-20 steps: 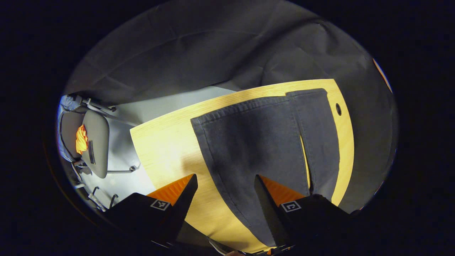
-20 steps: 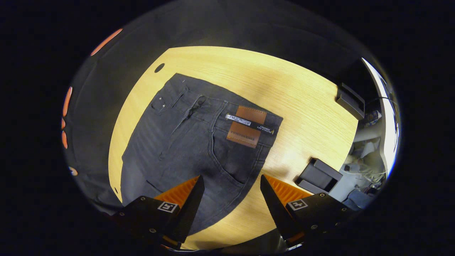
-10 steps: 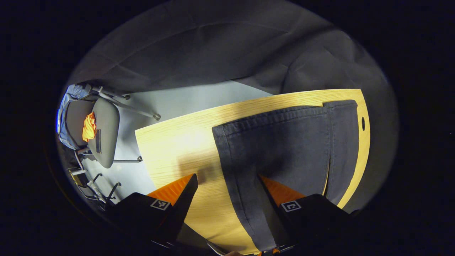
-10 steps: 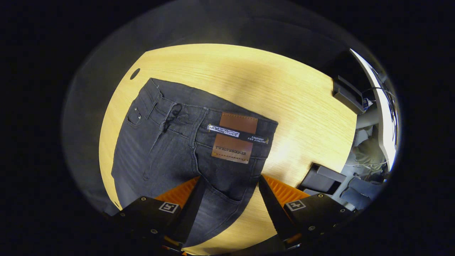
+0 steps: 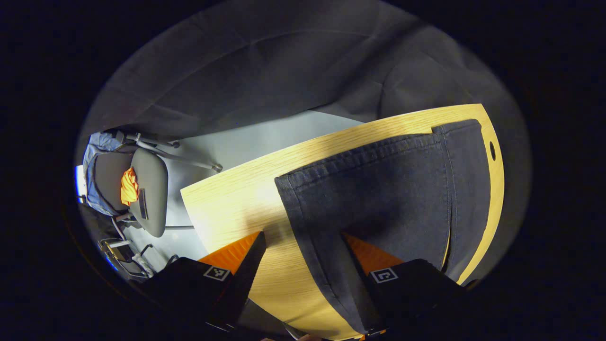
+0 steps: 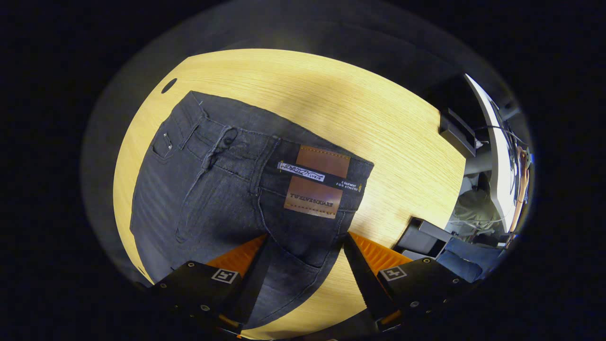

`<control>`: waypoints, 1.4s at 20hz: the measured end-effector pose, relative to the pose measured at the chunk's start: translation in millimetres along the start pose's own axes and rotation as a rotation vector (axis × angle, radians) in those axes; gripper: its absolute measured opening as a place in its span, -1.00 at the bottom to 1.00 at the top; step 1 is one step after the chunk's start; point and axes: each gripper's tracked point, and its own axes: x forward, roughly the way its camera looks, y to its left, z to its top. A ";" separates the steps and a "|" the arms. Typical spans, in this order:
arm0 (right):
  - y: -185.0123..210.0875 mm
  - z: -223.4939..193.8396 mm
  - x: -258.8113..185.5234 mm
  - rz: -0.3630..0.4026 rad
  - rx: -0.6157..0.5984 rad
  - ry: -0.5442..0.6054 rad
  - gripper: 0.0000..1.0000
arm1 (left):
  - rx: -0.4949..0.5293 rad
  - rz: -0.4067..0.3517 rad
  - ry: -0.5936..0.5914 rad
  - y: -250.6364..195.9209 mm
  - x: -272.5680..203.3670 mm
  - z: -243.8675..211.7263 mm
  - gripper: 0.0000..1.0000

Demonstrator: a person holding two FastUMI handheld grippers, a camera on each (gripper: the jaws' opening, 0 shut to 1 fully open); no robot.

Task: Grasp the waist and the cuffs of the jeans and fold them to make the two legs overlap; first hold the waist and fold one-third of the jeans toward the cuffs, then hold the cuffs and fold the remaining one-third in the same direction to finish folding.

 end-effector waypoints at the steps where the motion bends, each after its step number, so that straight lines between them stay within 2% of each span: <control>1: -1.3 -0.3 0.4 0.004 -0.012 0.011 0.86 | -0.008 0.002 -0.014 -0.6 -0.8 2.6 0.83; 5: -1.3 -0.1 0.6 0.007 -0.018 -0.013 0.87 | -0.014 0.000 -0.019 -2.5 0.3 1.3 0.83; 8: -3.9 -1.0 0.0 0.007 -0.065 -0.031 0.82 | 0.051 -0.006 -0.037 -14.6 -0.3 10.1 0.55; 9: -5.2 -0.8 0.6 0.015 -0.087 -0.027 0.76 | 0.086 -0.013 -0.051 -17.5 -3.4 5.1 0.20; 10: -4.9 -2.8 -2.0 0.038 -0.087 -0.017 0.60 | 0.137 -0.022 -0.061 -24.9 -1.0 4.8 -0.14; 11: -1.3 -2.1 -4.7 0.077 -0.065 -0.010 0.34 | 0.184 -0.015 -0.073 -25.5 -1.9 4.7 -0.40; 12: 9.0 -4.1 -4.2 0.157 -0.004 0.004 0.02 | 0.224 -0.020 -0.078 -26.4 -0.2 5.2 -0.65; 14: 21.5 -2.9 -1.9 0.284 0.155 0.017 -0.60 | 0.255 -0.040 -0.076 -28.5 -2.9 3.6 -0.71; 15: 26.5 -4.6 -0.7 0.343 0.188 0.037 -0.60 | 0.252 -0.071 -0.077 -28.8 4.3 4.0 -0.71; 16: 25.6 -4.0 0.4 0.391 0.220 0.034 -0.60 | 0.229 -0.097 -0.065 -29.4 -11.4 2.4 -0.83; 17: 24.6 -4.8 -8.2 0.413 0.255 0.033 -0.60 | 0.211 -0.132 -0.058 -34.6 -2.7 5.1 -0.94; 18: 29.2 -5.5 -0.9 0.427 0.273 0.024 -0.86 | 0.187 -0.167 -0.044 -35.8 -2.3 5.3 -0.94; 21: 33.3 -5.5 -8.9 0.459 0.294 -0.025 -0.87 | 0.131 -0.279 -0.037 -37.8 -1.6 11.2 -0.98; 23: 32.8 -8.4 -23.4 0.471 0.296 -0.055 -0.87 | 0.130 -0.341 -0.034 -37.4 -6.5 11.6 -0.98; 26: 45.8 -7.1 -34.2 0.463 0.188 -0.070 -0.93 | 0.134 -0.413 -0.075 -42.9 -22.2 16.4 -0.98; 27: 51.3 -6.0 -39.6 0.470 0.160 -0.071 -0.85 | 0.128 -0.430 -0.092 -44.4 -29.3 17.6 -0.98; 28: 54.6 -2.8 -45.4 0.477 0.144 -0.070 -0.97 | 0.119 -0.447 -0.108 -47.1 -36.9 19.4 -0.97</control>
